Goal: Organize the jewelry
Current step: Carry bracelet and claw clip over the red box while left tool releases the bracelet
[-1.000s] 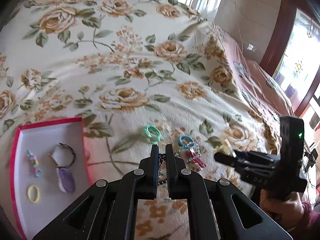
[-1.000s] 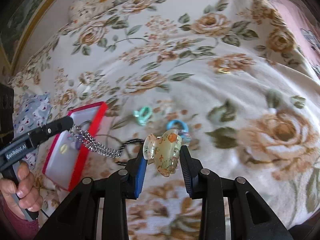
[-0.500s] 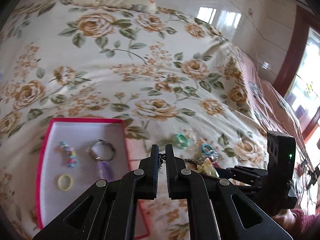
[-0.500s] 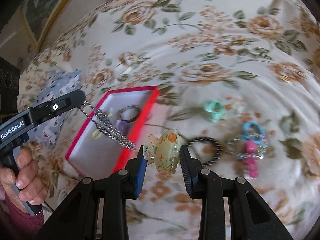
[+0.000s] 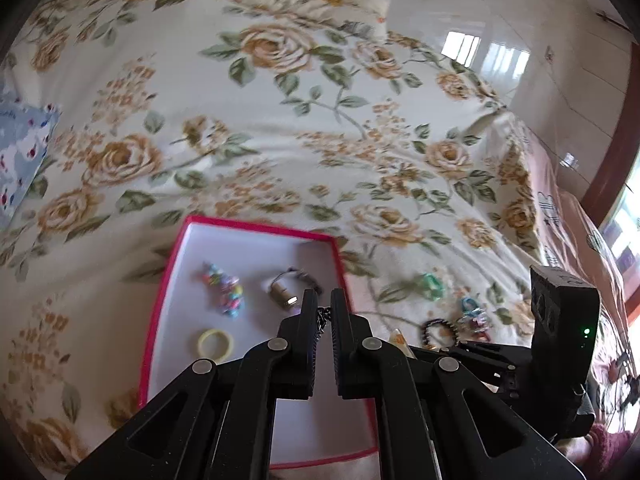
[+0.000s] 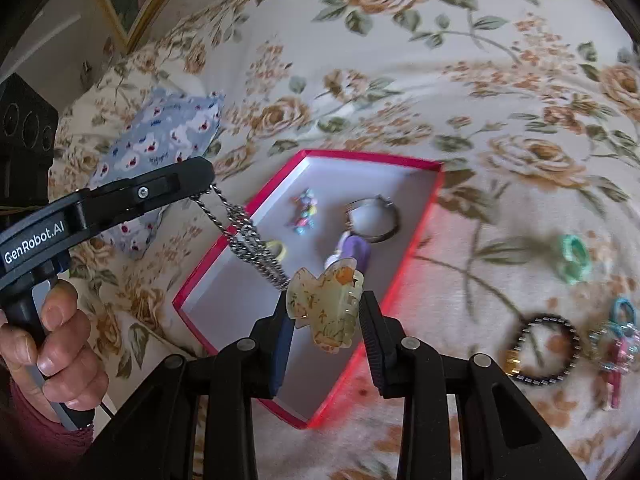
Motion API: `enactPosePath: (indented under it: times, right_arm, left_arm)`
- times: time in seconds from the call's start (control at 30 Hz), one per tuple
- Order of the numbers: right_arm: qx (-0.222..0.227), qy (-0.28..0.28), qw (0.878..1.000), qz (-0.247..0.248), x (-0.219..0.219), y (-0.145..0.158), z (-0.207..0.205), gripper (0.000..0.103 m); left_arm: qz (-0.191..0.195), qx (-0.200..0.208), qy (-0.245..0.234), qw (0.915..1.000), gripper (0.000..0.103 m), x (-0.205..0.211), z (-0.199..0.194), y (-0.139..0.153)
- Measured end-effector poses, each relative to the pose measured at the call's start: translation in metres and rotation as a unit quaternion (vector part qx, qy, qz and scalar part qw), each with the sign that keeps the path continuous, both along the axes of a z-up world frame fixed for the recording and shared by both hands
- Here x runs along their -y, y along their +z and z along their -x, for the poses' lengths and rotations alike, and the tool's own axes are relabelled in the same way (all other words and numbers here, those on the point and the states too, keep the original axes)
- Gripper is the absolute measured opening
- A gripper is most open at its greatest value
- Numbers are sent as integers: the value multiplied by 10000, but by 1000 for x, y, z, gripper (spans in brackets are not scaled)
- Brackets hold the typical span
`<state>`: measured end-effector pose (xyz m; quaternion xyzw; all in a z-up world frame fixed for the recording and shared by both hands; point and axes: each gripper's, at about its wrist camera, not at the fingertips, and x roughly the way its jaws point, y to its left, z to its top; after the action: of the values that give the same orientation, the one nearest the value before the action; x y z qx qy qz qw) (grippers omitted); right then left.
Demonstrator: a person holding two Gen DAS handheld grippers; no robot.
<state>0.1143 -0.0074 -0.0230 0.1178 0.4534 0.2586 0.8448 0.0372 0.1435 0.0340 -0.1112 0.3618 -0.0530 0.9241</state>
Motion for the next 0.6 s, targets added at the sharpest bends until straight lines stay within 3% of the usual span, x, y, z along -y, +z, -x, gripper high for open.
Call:
enactPosePath:
  times: [0.6]
  right_arm:
    - [-404,435,9967,557,-51,-49,-23,33]
  left_arm:
    - [174,-965,867,9914,5,-60,-34,-74]
